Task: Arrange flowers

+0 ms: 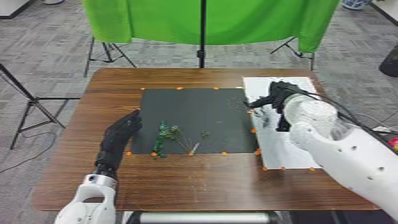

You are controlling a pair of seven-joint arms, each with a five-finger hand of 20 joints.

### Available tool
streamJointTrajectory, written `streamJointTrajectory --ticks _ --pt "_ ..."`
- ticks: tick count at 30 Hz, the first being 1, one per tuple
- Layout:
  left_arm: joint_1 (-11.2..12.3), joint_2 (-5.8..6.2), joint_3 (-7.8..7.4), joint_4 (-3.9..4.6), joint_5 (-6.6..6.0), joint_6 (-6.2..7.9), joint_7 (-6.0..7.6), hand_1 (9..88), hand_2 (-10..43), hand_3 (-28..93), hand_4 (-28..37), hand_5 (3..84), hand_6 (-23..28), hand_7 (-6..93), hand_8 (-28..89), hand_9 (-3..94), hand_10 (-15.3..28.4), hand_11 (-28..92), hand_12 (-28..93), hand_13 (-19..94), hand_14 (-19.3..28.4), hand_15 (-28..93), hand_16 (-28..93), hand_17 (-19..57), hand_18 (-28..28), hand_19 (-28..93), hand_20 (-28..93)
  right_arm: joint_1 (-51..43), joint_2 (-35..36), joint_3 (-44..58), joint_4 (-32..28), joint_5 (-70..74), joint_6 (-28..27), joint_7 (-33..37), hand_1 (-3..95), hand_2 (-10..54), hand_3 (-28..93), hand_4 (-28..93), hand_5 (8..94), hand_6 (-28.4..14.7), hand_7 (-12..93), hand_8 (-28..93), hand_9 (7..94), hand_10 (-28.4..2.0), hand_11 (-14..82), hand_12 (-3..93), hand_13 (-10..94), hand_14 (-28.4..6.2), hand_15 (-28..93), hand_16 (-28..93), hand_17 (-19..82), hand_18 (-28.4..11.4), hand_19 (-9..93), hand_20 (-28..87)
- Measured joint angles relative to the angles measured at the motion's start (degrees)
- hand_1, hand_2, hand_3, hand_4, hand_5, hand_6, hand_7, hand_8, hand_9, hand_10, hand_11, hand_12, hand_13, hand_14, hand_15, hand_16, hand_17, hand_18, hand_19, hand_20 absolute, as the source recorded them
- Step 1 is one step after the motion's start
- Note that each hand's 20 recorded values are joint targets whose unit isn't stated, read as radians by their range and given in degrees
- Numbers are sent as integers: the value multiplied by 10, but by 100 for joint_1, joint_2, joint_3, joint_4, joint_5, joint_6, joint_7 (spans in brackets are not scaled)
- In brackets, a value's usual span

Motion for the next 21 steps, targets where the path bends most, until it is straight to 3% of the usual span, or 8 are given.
streamJointTrajectory --ticks 4,10,13,16,19,21 --pt "-2 0 3 0 0 -1 1 262 -39 635 -219 387 28 93 -57 360 112 107 132 269 159 149 33 -5 131 49 168 182 -198 -239 474 -2 -86 13 230 -95 436 -213 698 -79 82 -57 860 -146 364 287 886 -56 576 341 596 -160 932 563" --pt "-3 0 4 0 0 2 16 261 -41 637 -218 387 28 92 -57 360 113 106 132 269 159 149 33 -4 131 48 168 449 -400 -573 651 -197 -90 9 236 -95 502 -201 728 -75 95 -56 870 -144 364 284 899 -51 569 341 608 -157 932 565" --pt "-4 0 4 0 -2 3 18 261 -40 637 -219 386 28 93 -57 361 112 107 132 269 158 150 33 -4 131 48 168 634 -466 -884 728 -486 -148 -17 292 -95 529 -178 747 -66 110 -55 876 -140 367 284 910 -45 566 343 617 -153 932 569" --pt "-10 0 4 6 -2 2 18 263 -40 636 -219 386 29 91 -56 360 112 107 132 269 158 150 33 -4 132 48 168 738 -580 -1079 824 -858 -282 -34 410 -95 566 -134 780 -48 151 -54 896 -126 384 285 928 -36 576 349 641 -141 932 586" --pt "-17 -5 7 10 -2 0 18 262 -40 637 -218 386 28 91 -56 360 113 106 132 268 158 149 33 -4 131 48 168 784 -713 -1155 887 -986 -298 -20 537 -95 479 -68 817 -36 164 171 913 -114 402 285 936 -31 596 349 657 -139 932 611" --pt "-19 -10 7 10 -2 0 18 262 -40 636 -218 386 28 91 -56 360 113 106 132 269 158 149 33 -5 131 49 168 785 -792 -1157 892 -968 -246 -11 571 -95 494 -57 841 -24 192 220 921 -107 411 286 937 -29 612 348 665 -139 932 624"
